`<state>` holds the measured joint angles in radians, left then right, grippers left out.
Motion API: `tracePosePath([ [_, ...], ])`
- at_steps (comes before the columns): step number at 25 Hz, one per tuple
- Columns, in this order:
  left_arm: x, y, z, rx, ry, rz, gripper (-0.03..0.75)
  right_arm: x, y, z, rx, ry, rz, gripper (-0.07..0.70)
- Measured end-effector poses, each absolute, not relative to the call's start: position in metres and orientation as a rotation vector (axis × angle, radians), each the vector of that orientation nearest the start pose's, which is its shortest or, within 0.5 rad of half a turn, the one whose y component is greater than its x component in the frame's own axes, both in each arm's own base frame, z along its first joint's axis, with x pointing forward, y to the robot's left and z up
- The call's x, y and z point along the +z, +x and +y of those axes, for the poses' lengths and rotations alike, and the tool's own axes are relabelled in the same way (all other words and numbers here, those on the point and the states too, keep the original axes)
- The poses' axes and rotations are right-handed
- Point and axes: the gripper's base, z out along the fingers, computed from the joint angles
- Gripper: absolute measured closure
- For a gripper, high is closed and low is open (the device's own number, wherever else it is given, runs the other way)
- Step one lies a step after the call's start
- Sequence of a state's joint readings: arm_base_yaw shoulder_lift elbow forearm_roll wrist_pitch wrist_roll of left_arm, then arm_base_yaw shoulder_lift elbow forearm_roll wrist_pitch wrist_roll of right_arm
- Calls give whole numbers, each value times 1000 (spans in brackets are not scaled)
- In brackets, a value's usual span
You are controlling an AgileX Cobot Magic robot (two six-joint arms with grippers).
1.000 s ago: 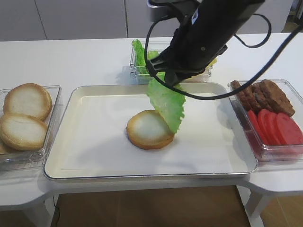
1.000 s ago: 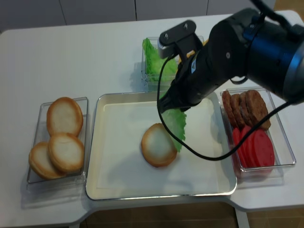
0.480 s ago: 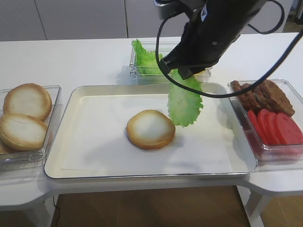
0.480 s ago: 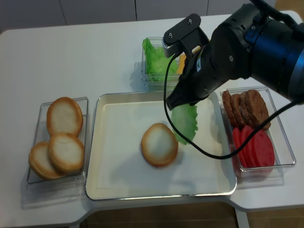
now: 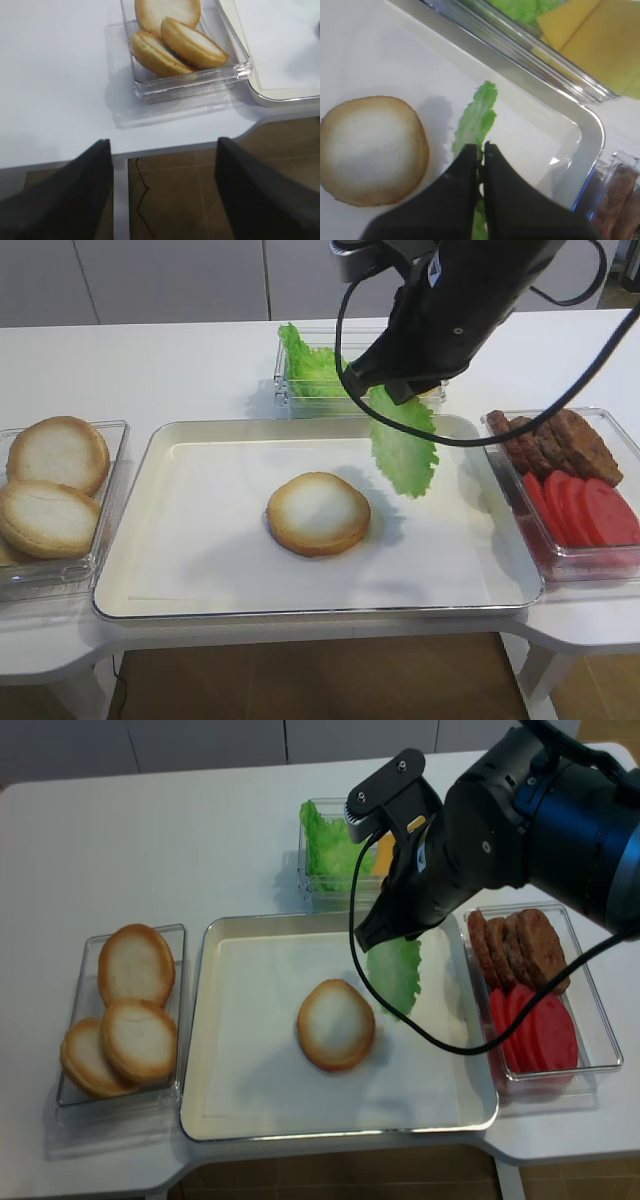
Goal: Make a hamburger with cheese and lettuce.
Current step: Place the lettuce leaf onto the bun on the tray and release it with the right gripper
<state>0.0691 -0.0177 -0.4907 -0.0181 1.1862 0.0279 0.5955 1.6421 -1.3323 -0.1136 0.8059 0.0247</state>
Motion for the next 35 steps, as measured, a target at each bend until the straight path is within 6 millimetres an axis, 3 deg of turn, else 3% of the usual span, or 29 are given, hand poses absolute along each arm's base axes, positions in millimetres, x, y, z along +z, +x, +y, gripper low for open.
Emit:
tracePosePath([
  [35, 265, -12, -2, 34, -42, 2161, 237, 283, 296, 206, 297, -690, 2537, 595],
])
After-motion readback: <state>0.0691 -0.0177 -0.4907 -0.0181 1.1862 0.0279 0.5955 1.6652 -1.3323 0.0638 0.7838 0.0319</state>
